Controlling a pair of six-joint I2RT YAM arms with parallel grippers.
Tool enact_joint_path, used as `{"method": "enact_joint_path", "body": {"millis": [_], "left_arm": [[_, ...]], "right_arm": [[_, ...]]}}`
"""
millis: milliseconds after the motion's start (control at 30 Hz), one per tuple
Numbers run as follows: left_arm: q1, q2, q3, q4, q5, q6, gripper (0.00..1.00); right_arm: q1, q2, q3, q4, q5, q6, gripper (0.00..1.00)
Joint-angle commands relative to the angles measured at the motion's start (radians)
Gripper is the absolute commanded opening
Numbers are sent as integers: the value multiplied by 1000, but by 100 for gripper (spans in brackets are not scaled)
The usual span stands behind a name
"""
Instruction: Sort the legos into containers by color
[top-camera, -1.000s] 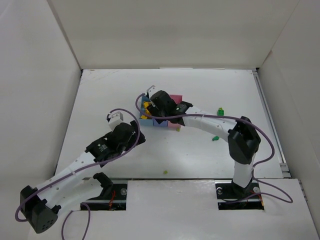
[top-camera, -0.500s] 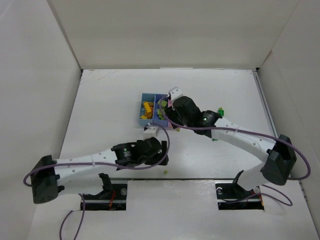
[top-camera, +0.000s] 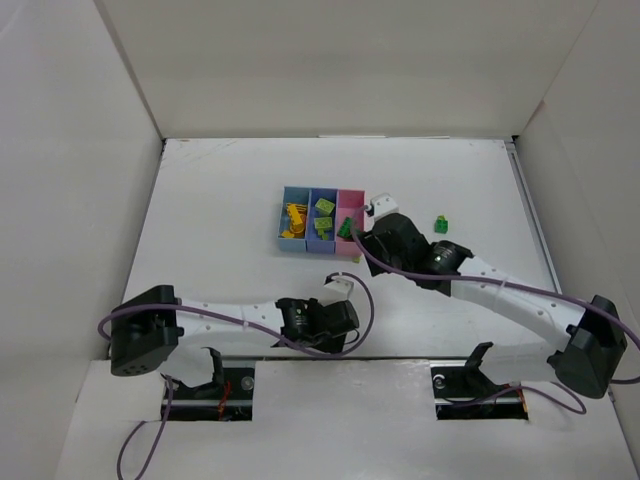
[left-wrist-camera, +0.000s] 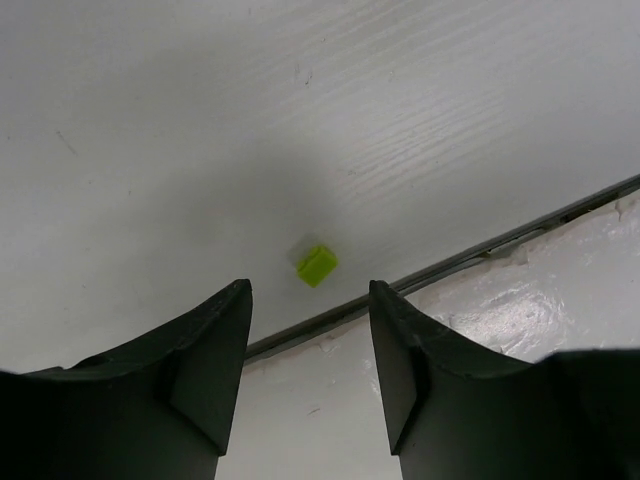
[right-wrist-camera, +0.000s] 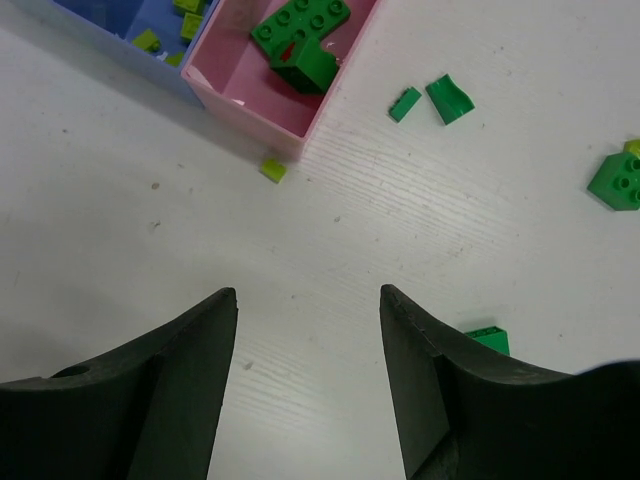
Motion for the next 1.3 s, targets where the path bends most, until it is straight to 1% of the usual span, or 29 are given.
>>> {"method": "enact_joint_path", "body": {"millis": [0,67,133,200,333,367,433,500,633,833,1100,1267], "left_arm": [[-2,-4,38,16,-26,27,46],[-2,8,38,16,-35,27,46],[-2,26,38,16,-35,36,43],[-2,26,38,36,-4,59,42],[-2,37,38,45,-4,59,42],[-2,48,38,45,-4,59,40],[-2,48,38,45,-4,59,40],[-2,57,48,45,-4,59,34],[-11,88,57,32,-4,59,30],[-21,97,58,-2,-4,49,30],[-21,126,58,-2,-13,49,20],[-30,126,67,-2,-24,49,20]], "right_arm": [[-11,-27,-4,-4,33,25,64],[-11,-27,-4,-4,42,25,64],[-11,-27,-4,-4,43,25,64],[-11,-36,-4,-4,43,25,64],[-11,-45,-13,-4,43,25,64],[-11,-45,-22,-4,43,34,64],[-11,-56,-23,-4,43,34,64],[-11,-74,-32,-13,43,34,64],[-11,-94,-32,-13,53,34,64],[-11,-113,-50,-13,53,43,64],[-11,-122,-59,-24,62,43,64],[-11,-122,-59,-24,62,53,64]]}}
